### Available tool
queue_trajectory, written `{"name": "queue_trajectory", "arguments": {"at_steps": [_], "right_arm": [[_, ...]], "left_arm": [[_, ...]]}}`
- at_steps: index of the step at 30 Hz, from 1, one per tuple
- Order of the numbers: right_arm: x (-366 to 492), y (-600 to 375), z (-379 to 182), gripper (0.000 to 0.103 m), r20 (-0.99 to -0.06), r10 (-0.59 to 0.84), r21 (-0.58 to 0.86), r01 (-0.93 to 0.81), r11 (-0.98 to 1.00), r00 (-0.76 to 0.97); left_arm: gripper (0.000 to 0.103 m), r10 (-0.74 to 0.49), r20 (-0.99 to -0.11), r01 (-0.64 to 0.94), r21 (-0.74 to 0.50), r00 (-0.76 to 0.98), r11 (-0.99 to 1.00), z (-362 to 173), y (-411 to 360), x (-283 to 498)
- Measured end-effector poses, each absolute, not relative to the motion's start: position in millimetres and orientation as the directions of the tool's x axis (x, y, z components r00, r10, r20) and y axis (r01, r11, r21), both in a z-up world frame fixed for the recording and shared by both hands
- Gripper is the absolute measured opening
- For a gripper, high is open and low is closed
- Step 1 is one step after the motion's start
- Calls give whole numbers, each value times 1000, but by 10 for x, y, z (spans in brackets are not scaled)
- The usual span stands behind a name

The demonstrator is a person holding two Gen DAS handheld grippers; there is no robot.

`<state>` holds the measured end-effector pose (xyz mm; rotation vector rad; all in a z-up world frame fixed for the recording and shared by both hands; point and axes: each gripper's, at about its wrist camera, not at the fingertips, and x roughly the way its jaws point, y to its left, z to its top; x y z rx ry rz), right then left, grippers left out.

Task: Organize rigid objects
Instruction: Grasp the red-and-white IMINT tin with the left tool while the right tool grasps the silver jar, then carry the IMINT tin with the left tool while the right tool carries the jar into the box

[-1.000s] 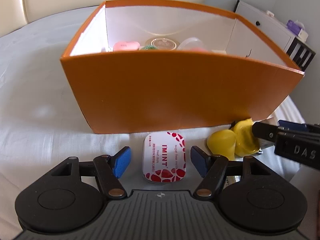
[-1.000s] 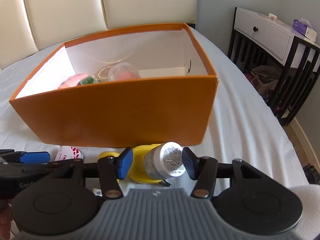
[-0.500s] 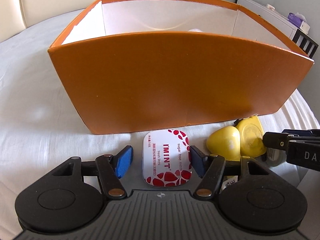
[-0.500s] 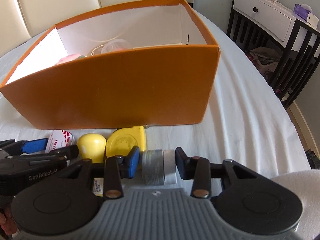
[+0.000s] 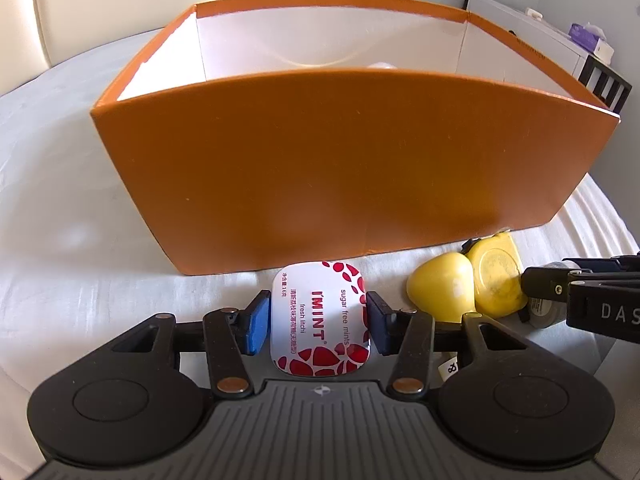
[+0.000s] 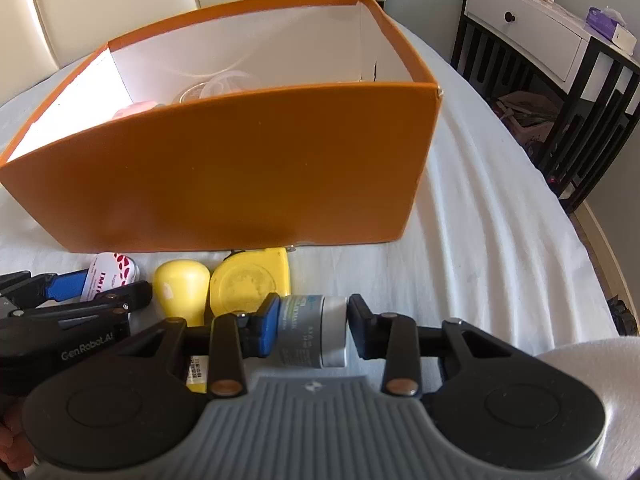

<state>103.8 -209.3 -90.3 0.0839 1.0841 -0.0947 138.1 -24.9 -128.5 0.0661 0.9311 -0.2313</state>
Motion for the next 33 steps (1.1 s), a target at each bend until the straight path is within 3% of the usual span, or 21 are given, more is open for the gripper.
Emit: {"name": "queue_trajectory", "arguments": {"at_steps": [9,20,33], "right_arm": [[1028,-2056,-854,36,-870,-42,14,109,994,491],[993,-1997,-612,36,-838,-12,23,57,998,545],[1088,-1954,3,36,-720,33,4,-44,999,693]], "left_arm": [[56,-182,-765,224,-50,618,973,-1059,-246,1247],[56,-284,-722,244,-163,630,956,-689,-127,1158],[56,-345,-635,286,-199,691,937,-105,-168,1360]]}}
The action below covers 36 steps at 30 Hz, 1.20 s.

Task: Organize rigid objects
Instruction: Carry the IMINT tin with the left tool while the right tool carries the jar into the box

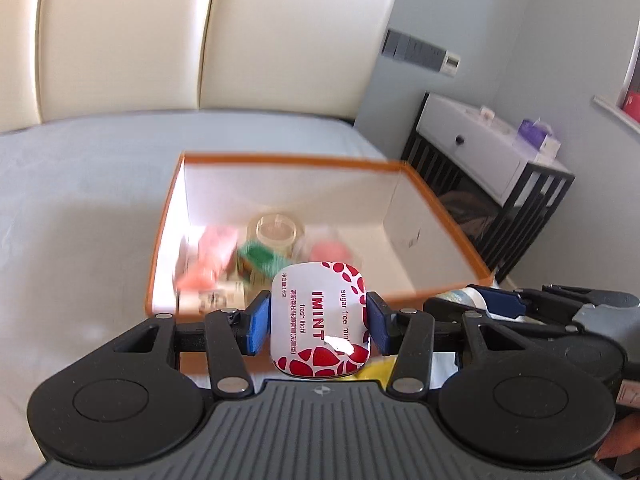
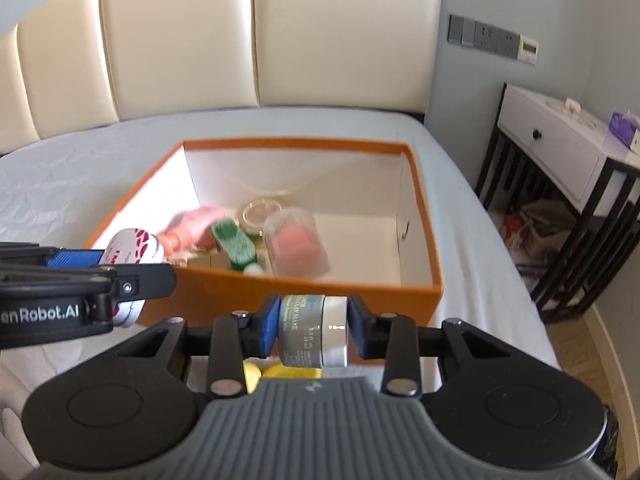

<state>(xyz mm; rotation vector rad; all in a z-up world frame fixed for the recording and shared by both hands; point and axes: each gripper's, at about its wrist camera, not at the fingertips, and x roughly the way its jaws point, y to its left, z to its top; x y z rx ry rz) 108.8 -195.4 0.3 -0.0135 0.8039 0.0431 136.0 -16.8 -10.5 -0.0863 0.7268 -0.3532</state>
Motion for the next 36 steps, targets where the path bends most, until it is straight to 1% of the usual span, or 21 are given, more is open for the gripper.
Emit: {"name": "queue_trajectory", "arguments": {"at_steps": [4,7,10,17,28,36], "right_arm": [[1254,-1980,117,36,-689,21,-16,-44,999,724],[1432,-1996,125,36,-690,6,-44,-50,998,724],[1625,-2019,65,36,-714,4,-49,-56,997,700],[1919,-2022,-179,36,-770,-20,-95,-84,992,638],[2141,-1984,-536,36,-852,-30,-151,-191,970,523],[2317,-2025,-643,36,-888,-15,-133,-224,965,460]], "left_arm": [[56,-348,-613,295,-190,709,936,23,-198,1550],[56,-369,-620,306,-210,692,928,34,-225,1763],[56,-355,-642,308,-190,680,932,-23,-300,1958],[56,-367,-682,310,-212,633,927,-271,-426,2274],[56,-368,-760,317,-223,536,922,-704,-536,2440],[56,-357,-790,301,-228,498,926,-811,-520,2502]]}}
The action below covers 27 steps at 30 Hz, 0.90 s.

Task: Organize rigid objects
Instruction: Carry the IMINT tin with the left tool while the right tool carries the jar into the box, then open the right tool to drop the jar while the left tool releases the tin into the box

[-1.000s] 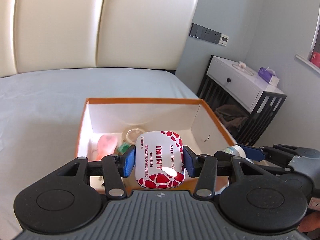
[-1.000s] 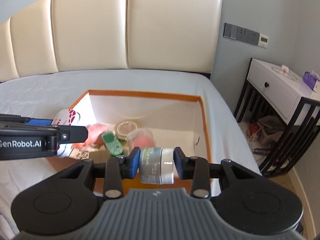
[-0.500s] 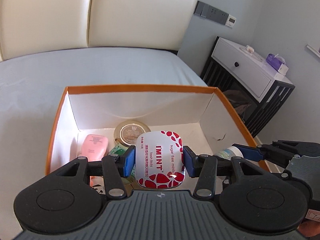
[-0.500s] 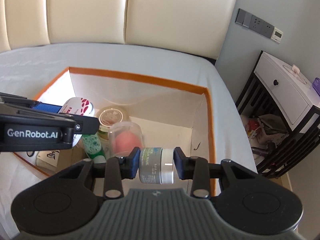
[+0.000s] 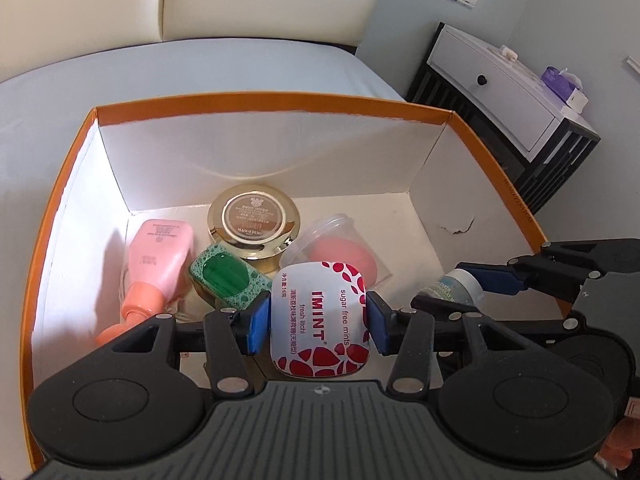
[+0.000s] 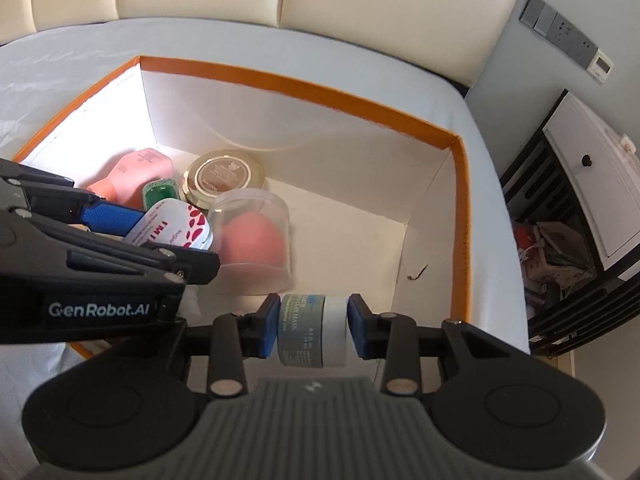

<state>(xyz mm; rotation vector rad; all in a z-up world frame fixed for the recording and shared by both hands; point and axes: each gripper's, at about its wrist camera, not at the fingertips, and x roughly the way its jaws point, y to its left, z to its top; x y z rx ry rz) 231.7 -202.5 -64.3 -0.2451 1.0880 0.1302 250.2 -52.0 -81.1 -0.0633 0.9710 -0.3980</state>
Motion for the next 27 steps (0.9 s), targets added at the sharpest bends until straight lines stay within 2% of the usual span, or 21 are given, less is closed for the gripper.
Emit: {"name": "queue_trajectory", "arguments": {"at_steps": [12,20,27], "right_arm": [[2307,-1980,-640,34,-883,-59,-188,-235,954,466],[2192,-1954,-515,38,-817,-120,-309,-251,917,564],[2187,-1978,-480,38,-811,-114,-301,-241,923,574]], "left_arm": [[56,-359,-793,295,-236,492,926,-814,-525,2512],[56,-324,-811,283,-205,486,937,-808,-524,2519],[57,-309,-824,295,-181,474,938,-806,-540,2525]]}}
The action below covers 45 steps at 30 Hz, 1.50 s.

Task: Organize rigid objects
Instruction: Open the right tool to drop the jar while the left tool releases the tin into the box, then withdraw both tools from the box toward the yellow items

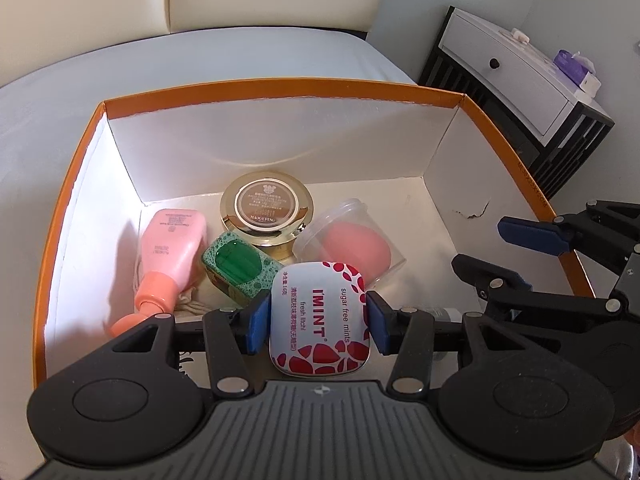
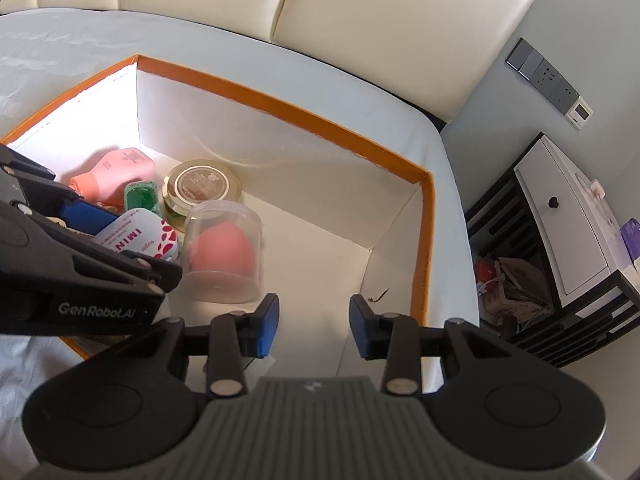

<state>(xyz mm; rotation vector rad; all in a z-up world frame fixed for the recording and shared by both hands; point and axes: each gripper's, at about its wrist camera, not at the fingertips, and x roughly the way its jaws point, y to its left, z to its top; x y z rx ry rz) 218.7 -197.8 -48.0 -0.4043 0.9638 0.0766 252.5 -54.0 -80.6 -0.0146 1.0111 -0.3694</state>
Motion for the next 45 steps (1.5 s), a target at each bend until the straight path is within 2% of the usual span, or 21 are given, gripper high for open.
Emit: {"name": "queue_trajectory", "arguments": {"at_steps": [6,10,13,26,35,45], "right_arm": [[2164,-1961,-484,40,-809,-104,-291,-242,926,578],[2169,-2000,-514,40,-823,-96,-266,-231,936,560],[2165,-2022,-527,41,-827,-91,-251,-218,943,555],[2079,-1975,-480,43,-799,-67,-221,-189,957,597],[1876,-1944,-302,44,-716,-90,-252,-135,958,692],[1392,-1923,-293,44,-637,-74,-170,-46,984,768]], "left_arm": [[59,-308,-827,299,-179,471,938,-814,-531,2534],[67,-316,-824,287,-196,469,938,-823,-497,2544],[69,-328,-820,281,-215,468,936,-823,-473,2547],[69,-379,-752,286,-260,539,922,-652,-456,2394],[69,-419,-676,296,-296,607,908,-457,-338,2210],[69,-448,-648,346,-288,616,893,-335,-341,1872]]}}
